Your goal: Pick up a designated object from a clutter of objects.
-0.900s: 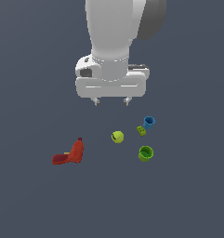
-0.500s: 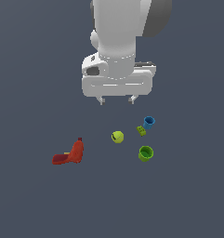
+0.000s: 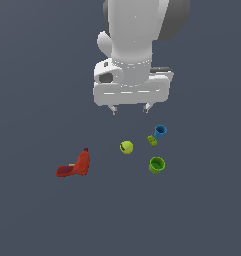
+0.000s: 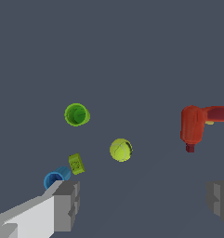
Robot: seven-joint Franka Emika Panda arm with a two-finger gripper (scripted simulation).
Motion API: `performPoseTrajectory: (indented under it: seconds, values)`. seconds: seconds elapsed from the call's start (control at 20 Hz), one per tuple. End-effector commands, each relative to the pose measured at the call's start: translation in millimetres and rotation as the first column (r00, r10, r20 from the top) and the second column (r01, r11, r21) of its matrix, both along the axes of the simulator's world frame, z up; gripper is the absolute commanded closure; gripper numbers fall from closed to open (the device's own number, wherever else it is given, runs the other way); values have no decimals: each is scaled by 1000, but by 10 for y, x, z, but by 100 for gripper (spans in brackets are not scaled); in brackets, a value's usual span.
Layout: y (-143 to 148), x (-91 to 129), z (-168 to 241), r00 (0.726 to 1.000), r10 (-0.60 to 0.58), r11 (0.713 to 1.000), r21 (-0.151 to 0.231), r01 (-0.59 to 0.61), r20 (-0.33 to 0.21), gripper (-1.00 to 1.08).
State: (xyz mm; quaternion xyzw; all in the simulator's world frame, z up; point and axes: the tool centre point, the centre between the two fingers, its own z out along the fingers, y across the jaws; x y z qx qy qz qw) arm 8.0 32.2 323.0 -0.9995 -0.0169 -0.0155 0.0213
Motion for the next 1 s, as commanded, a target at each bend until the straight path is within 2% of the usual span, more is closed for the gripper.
performPoseTrajectory:
  seconds: [0.0, 0.45, 0.95]
  values:
    - [35, 35, -61, 1000, 6, 1000, -3, -6, -2, -92]
    - [299, 286, -531, 999, 47, 999, -23, -48, -9, -92]
    - [854, 574, -1485, 991, 130, 990, -43, -131, -21, -92]
